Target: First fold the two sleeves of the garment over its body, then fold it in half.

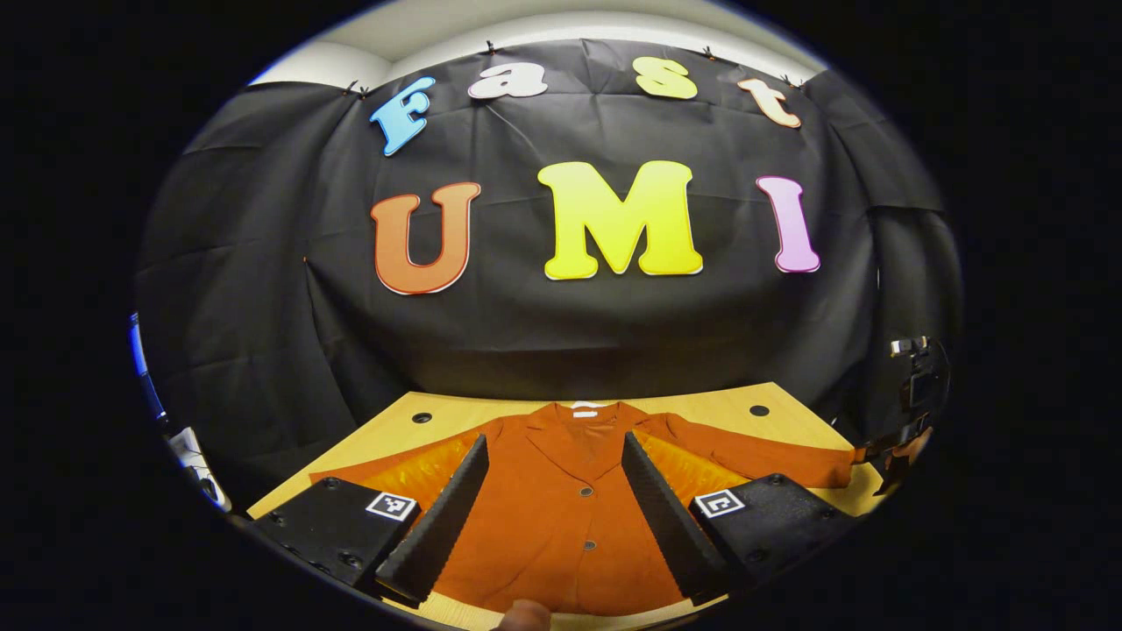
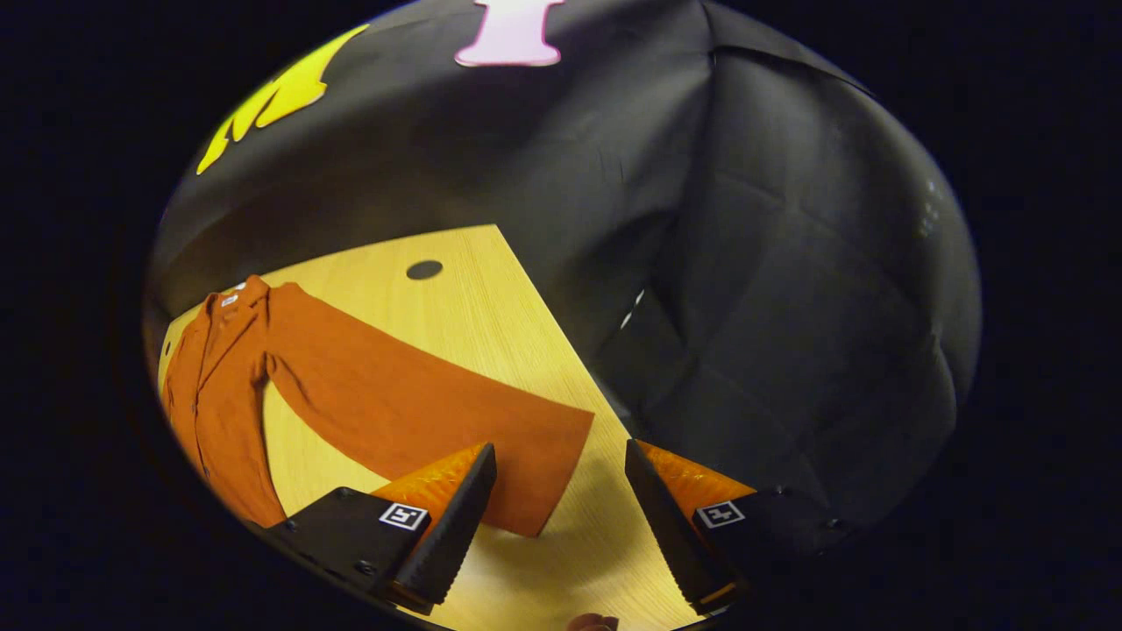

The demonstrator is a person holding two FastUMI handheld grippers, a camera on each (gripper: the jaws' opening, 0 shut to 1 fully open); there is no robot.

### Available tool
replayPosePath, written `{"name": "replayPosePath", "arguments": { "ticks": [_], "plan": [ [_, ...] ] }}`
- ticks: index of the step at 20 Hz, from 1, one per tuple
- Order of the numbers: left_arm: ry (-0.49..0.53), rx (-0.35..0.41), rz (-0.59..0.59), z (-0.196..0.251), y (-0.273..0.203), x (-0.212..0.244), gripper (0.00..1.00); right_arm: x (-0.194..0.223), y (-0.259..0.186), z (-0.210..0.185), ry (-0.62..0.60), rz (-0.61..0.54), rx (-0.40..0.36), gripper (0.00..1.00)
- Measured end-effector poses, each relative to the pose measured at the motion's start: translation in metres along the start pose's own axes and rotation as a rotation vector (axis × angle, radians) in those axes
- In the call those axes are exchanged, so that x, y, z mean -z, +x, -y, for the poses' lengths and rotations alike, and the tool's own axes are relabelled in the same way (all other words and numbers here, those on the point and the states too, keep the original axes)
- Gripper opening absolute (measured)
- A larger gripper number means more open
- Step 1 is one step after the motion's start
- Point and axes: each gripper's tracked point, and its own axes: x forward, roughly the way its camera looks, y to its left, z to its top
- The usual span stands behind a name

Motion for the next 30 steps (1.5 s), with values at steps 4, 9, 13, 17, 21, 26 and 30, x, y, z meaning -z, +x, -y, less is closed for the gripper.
{"name": "replayPosePath", "arguments": {
  "ticks": [4,9,13,17,21,26,30],
  "plan": [
    [0.022,-0.002,0.009,-0.009,0.01,0.001,0.99,0.023,0.013,-0.006,0.115,-0.218,-0.046,0.95],
    [0.029,0.005,-0.022,-0.027,0.031,0.017,0.99,0.023,0.021,-0.005,0.248,-0.382,-0.04,0.95],
    [0.013,-0.004,-0.074,-0.046,0.036,0.038,0.99,0.023,0.028,-0.002,0.31,-0.515,-0.016,0.94],
    [-0.011,-0.029,-0.107,-0.065,0.037,0.051,0.99,0.018,0.031,0.0,0.385,-0.605,-0.007,0.95],
    [-0.013,-0.039,-0.127,-0.072,0.035,0.059,1.0,0.02,0.033,0.006,0.39,-0.653,0.047,0.92],
    [-0.011,-0.033,-0.136,-0.071,0.033,0.063,0.99,0.014,0.035,-0.016,0.446,-0.695,0.028,0.6],
    [-0.006,-0.025,-0.141,-0.07,0.035,0.063,0.99,0.017,0.037,-0.019,0.395,-0.72,0.073,0.41]
  ]
}}
